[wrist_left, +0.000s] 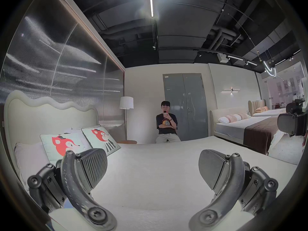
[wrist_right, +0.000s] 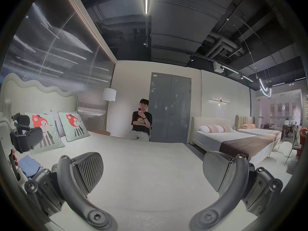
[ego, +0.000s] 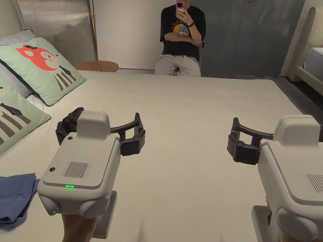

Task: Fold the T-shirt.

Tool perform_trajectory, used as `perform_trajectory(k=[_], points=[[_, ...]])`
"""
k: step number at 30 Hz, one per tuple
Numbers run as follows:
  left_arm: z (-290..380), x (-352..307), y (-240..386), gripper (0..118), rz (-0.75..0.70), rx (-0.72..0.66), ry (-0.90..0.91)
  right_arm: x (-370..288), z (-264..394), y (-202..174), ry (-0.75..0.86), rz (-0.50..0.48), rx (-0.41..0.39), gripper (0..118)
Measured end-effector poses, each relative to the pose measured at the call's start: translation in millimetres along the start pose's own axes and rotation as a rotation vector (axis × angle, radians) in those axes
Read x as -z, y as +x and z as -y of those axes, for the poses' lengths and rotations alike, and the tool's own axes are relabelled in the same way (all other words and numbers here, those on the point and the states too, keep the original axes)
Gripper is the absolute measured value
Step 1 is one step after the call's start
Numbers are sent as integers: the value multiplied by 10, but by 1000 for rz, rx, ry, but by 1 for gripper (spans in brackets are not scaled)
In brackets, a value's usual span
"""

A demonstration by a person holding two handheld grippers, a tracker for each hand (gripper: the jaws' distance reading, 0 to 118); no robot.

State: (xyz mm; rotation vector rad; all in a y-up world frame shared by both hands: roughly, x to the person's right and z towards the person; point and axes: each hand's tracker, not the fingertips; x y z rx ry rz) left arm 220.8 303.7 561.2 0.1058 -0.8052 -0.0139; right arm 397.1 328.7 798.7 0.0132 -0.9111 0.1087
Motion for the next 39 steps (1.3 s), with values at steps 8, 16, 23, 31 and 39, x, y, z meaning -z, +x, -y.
perform_trajectory(k=[8,16,23,31,39], points=[[3,-2,-16,110,-3,0,0,-8,-9,-10,2,-2,-2,118],[3,-4,-26,110,-5,-1,-1,-8,-11,-7,4,-3,-3,118],[-4,-2,-27,110,-4,-6,-1,-2,-8,3,2,-2,-1,118],[-12,-10,-15,110,3,-4,1,-2,-9,10,-2,-6,3,118],[-30,-17,-14,110,6,-8,1,28,-76,-29,-85,15,10,118]])
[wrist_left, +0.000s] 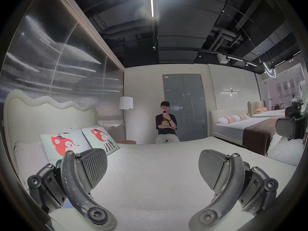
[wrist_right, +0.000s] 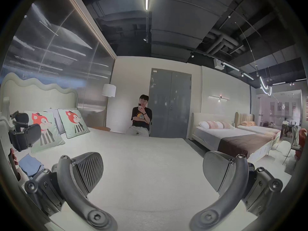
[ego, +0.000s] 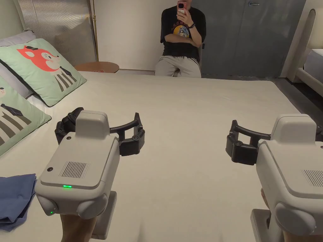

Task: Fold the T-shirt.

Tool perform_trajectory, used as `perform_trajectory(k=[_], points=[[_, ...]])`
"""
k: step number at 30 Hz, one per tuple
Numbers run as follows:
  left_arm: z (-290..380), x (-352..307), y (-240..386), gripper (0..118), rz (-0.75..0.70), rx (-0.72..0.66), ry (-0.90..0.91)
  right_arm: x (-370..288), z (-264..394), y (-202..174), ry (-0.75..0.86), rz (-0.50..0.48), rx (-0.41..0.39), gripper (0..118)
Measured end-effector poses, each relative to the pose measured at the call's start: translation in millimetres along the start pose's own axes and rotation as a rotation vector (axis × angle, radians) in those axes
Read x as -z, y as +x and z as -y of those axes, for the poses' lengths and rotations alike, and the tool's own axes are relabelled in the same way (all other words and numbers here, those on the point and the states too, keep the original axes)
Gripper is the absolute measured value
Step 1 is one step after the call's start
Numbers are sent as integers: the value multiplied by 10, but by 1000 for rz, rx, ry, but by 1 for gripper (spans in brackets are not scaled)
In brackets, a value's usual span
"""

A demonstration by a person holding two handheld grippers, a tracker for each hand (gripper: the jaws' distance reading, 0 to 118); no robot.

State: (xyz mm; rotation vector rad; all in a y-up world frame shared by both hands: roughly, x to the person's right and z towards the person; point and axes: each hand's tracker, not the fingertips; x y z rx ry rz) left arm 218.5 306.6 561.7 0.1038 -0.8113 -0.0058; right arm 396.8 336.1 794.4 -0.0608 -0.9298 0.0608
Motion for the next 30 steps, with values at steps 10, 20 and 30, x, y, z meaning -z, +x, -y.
perform_trajectory(k=[10,20,30], points=[[-11,-9,16,110,10,2,0,105,-260,54,-440,131,191,118],[-39,-13,41,110,13,6,5,170,-193,3,-523,149,114,118],[-62,-38,36,110,14,3,11,141,-173,-26,-468,123,118,118]])
